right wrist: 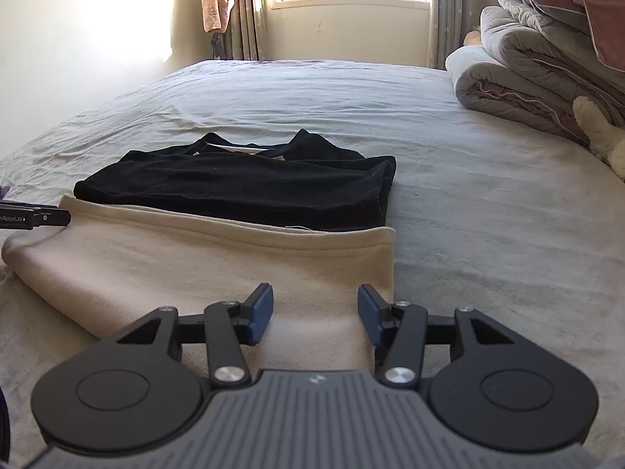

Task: Fold clothes
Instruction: 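Lay the folded beige hem flat and open both grippers, then move both grippers to the edge of the folded black shirt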

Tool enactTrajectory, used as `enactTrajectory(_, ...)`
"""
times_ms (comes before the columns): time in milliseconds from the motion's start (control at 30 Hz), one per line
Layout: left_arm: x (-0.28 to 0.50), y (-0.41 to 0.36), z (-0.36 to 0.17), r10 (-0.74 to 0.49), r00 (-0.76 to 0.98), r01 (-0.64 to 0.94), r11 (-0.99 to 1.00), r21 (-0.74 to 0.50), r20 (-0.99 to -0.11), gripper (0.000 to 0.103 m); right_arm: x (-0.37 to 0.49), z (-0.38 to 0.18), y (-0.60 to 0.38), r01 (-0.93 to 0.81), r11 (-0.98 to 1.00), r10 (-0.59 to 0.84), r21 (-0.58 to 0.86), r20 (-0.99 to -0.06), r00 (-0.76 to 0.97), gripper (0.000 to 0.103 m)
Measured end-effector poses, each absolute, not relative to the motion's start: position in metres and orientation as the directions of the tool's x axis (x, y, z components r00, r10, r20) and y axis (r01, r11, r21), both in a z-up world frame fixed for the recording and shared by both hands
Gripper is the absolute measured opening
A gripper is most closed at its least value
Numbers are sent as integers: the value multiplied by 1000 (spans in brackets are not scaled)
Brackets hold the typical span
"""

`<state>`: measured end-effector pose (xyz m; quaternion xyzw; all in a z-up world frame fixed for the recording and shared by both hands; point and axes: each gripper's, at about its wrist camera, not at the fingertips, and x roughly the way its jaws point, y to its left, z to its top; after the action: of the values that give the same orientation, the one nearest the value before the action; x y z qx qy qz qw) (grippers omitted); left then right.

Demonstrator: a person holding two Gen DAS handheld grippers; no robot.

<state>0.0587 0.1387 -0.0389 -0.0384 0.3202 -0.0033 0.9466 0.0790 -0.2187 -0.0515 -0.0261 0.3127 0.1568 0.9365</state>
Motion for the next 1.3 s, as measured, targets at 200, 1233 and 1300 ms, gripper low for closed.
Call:
enactTrajectory(200,62,150,-38,6,789,-80,992,-94,-614,46,83,-49,-222,-297,951,286,82,-592,753,54)
enactTrajectory(1233,158,223,-41,-312,687,-85,863,-498,-657,47,184,-32,-270,-192,905,407,380,-641,650,58)
enactTrajectory(1300,168,223,-41,-319,679,-85,861,-501,-662,46,197,-32,-275,-182,908,399,376,-650,647,58)
